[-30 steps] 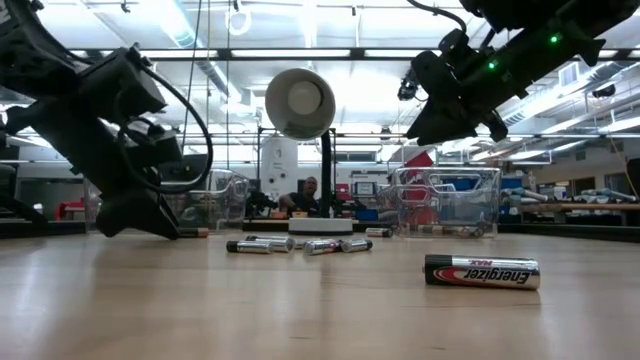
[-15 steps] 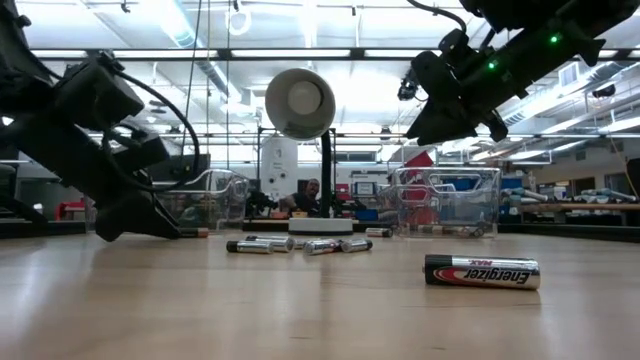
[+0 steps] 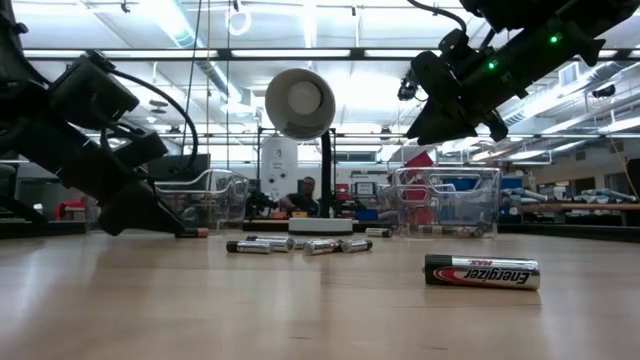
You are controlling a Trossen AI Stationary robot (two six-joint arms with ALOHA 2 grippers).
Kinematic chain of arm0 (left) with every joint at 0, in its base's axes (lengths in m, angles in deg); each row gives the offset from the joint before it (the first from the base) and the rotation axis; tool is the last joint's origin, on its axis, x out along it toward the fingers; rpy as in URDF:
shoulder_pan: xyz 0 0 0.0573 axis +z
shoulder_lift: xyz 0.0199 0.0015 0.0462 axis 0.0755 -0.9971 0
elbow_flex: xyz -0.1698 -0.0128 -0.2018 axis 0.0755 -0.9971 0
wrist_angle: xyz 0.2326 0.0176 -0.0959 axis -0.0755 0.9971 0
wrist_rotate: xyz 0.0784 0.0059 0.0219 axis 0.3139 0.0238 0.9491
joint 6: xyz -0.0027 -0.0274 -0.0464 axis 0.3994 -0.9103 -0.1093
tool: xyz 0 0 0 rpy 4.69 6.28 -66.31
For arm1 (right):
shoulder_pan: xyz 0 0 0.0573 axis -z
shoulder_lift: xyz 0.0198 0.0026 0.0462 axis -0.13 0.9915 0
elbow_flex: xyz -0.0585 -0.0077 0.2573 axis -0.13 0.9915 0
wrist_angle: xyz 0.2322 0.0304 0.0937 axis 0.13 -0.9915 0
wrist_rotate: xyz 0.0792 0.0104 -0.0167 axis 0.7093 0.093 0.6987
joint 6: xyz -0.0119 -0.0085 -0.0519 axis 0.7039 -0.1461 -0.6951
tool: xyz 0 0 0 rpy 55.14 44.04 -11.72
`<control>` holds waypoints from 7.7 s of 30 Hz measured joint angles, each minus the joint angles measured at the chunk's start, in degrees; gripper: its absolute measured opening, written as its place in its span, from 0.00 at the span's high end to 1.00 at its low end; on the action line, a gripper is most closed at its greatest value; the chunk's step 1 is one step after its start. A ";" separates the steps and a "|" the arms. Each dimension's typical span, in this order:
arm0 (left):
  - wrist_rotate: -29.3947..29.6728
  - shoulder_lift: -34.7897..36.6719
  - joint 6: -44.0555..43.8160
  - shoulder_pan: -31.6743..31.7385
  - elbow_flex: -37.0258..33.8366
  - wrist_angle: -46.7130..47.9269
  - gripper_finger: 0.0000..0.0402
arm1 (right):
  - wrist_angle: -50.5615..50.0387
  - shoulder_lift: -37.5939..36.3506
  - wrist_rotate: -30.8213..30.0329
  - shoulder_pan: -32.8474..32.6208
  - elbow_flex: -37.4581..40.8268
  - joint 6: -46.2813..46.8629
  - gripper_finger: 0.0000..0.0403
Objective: Sort batteries
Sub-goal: Put the black battery in the transparent bin
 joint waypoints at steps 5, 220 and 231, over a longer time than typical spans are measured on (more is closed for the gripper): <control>-0.60 -0.07 0.25 1.19 0.00 0.27 0.56 | 0.02 0.00 -0.03 0.00 0.00 0.01 0.72; 11.56 28.87 3.26 -28.70 8.52 4.68 0.92 | -65.24 45.91 21.98 -1.37 -53.72 21.08 0.65; 13.97 28.87 4.48 -28.70 8.52 4.65 0.92 | -72.40 45.59 15.78 -0.25 -53.68 28.13 0.64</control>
